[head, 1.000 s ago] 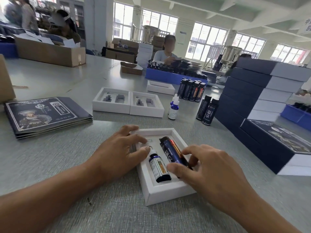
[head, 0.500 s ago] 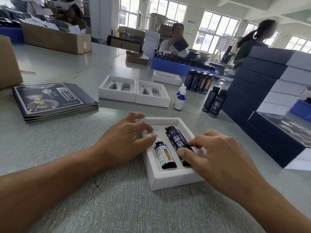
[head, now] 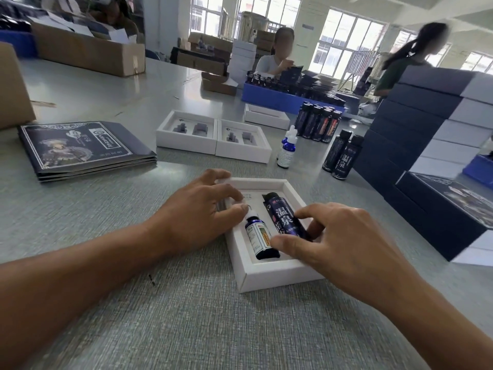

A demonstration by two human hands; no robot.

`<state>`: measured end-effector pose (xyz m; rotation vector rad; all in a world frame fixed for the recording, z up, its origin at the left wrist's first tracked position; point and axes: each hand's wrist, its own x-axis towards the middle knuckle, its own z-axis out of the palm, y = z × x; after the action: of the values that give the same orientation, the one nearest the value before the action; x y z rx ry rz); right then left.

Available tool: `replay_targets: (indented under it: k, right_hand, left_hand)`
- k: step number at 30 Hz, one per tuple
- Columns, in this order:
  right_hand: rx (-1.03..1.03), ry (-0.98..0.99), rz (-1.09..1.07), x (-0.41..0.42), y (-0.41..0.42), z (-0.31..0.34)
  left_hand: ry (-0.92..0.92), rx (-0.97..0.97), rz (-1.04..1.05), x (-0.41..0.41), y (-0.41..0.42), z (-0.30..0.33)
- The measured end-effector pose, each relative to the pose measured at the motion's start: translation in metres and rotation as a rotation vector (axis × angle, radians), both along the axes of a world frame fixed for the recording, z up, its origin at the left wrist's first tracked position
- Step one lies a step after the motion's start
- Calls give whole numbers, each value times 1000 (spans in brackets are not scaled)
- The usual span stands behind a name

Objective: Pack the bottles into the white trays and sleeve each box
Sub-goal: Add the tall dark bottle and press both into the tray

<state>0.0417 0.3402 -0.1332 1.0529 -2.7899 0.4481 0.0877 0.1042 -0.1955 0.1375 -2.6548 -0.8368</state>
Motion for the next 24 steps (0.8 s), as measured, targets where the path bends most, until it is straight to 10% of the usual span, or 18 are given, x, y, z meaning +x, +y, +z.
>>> replay_targets:
  k: [24]
  right_hand:
    - [-71, 90, -26, -3, -7, -7]
  left_hand:
    - [-36, -34, 7, 2, 5, 4]
